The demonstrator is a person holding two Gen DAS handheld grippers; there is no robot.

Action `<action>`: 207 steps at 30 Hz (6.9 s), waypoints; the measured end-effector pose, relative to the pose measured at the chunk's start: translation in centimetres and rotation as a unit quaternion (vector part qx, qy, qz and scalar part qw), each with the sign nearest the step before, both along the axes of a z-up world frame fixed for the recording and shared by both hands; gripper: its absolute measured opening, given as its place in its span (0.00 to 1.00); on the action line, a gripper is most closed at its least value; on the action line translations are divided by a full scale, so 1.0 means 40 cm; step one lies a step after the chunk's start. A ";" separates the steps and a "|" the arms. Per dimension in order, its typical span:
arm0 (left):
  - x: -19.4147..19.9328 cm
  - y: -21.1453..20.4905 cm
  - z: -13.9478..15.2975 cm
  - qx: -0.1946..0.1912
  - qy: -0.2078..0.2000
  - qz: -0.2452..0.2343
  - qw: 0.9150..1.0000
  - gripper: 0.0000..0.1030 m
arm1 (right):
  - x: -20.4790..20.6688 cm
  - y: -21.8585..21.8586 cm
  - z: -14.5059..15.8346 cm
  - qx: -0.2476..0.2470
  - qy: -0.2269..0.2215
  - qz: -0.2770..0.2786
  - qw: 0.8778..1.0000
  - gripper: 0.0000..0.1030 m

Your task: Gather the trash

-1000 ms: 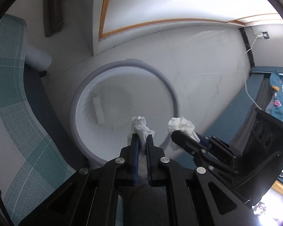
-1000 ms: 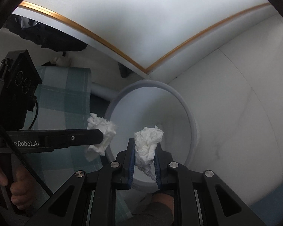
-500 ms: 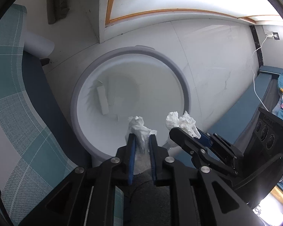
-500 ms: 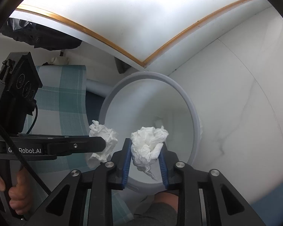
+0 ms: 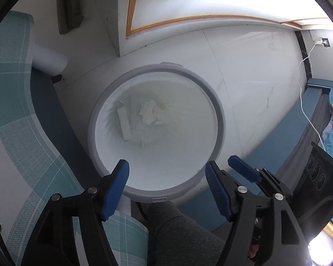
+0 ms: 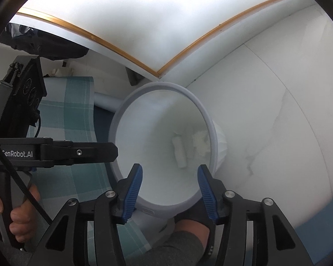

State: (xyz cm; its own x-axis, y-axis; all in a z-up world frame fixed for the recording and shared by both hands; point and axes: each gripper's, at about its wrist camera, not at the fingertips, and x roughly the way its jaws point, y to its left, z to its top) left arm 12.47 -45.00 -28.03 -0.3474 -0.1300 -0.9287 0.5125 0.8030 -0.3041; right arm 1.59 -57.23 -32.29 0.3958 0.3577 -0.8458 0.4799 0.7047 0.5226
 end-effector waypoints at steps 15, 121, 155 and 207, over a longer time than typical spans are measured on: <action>-0.018 0.072 0.287 -0.040 -0.224 -0.006 0.974 0.66 | -0.064 -0.067 0.206 -0.078 -0.052 -0.064 0.993 0.58; -0.015 1.489 0.550 -0.085 -0.369 0.509 0.773 0.99 | 0.259 1.288 0.355 -0.238 -0.148 0.372 0.885 0.22; 0.015 1.324 0.344 -0.020 -0.285 0.384 0.878 0.98 | 0.197 1.094 0.405 -0.185 -0.180 0.359 0.897 0.17; -0.131 1.101 0.369 -0.047 -0.253 0.229 0.939 0.23 | 0.106 0.960 0.475 -0.187 -0.228 0.305 0.906 0.17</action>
